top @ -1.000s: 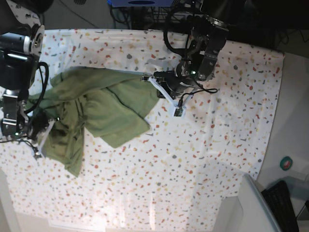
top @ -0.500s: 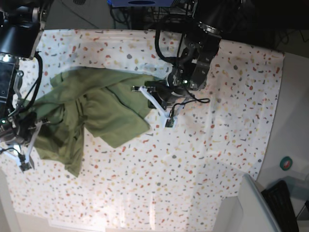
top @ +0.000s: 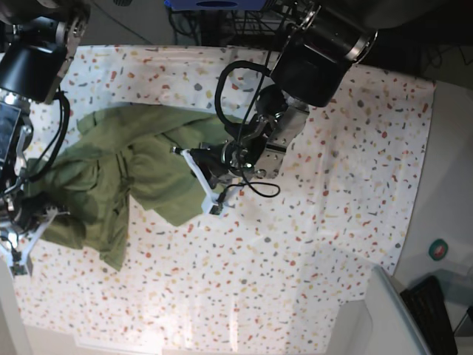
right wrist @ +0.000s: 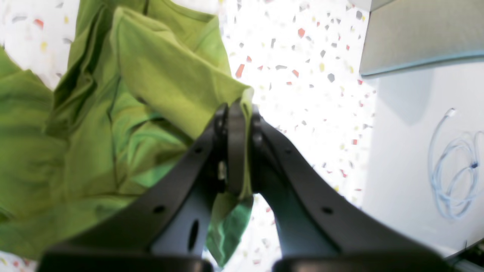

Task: Layout the t-shirt on the table in an organized manner, then fold the t-shirt properly
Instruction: 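Stretch the shirt apart, pulling the left gripper away from the right gripper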

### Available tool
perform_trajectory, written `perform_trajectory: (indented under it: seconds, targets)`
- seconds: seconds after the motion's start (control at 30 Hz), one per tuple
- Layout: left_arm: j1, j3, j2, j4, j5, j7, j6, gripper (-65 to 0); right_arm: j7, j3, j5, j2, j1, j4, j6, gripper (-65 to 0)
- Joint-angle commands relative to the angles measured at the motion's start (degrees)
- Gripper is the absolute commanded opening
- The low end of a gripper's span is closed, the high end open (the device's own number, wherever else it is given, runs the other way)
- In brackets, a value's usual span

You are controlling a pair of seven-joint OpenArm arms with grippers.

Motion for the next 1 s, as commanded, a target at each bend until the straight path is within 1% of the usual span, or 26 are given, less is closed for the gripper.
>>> perform_trajectory:
  seconds: [0.0, 0.03, 0.13, 0.2, 0.27, 0.37, 0.4, 0.5, 0.63, 0.77, 0.83, 0.97]
  targets:
    - [0.3, -2.1, -1.9, -1.0, 3.6, 1.6, 3.4, -65.0, 1.4, 0.2, 0.0, 0.6, 2.9, 0.1, -0.5, -65.0]
    - [0.3, -4.1, -2.8, -1.1, 3.6, 1.4, 4.2, -65.0, 1.4, 0.2, 0.0, 0.6, 3.9, -0.6, -0.5, -65.0]
    - [0.3, -8.3, -5.0, -0.8, 3.7, 1.6, 9.6, -65.0, 0.9, 0.1, 0.0, 0.7, 6.1, -0.6, -0.5, -65.0]
    - [0.3, -10.1, -6.2, 0.1, 3.7, 1.6, 11.3, -65.0, 0.7, -0.1, 0.0, 0.7, 6.5, -0.3, -0.5, -65.0]
    - [1.0, -11.4, -7.8, 2.3, 3.1, 1.6, 11.4, -65.0, -0.2, -0.2, 0.0, 0.5, 6.2, 0.2, -0.5, -65.0]
    - [3.2, -14.5, -8.6, 6.7, 3.1, 1.7, 11.4, -65.0, -2.2, 0.3, 0.1, -1.6, 4.1, 2.3, -0.5, -65.0]
    - [3.8, -15.2, -8.6, 8.6, 3.1, 1.8, 11.4, -65.0, -2.3, 0.3, 0.1, -2.1, 2.1, 3.7, -0.5, -65.0]
    - [5.7, -15.9, -8.2, 14.1, 3.1, 5.5, 11.4, -65.0, -1.4, 0.3, 0.1, -3.4, -4.9, 9.6, -0.5, -65.0]
    - [8.3, -16.1, -8.1, 21.9, 3.1, 8.2, 11.4, -65.0, 0.6, 2.7, 0.1, -6.8, -14.1, 16.0, -0.5, -65.0]
    - [10.9, -16.1, -8.3, 28.2, 3.1, 10.3, 11.4, -65.0, 4.8, 6.1, 0.1, -9.4, -20.3, 15.4, -0.5, -65.0]
    - [11.8, -16.1, -8.4, 29.8, 3.1, 11.3, 11.4, -65.0, 6.7, 7.8, 0.1, -10.8, -21.6, 15.1, -0.5, -65.0]
    - [13.0, -16.1, -8.4, 30.8, 3.1, 11.9, 11.4, -65.0, 7.6, 13.0, 0.1, -13.0, -21.5, 15.1, -0.5, -65.0]
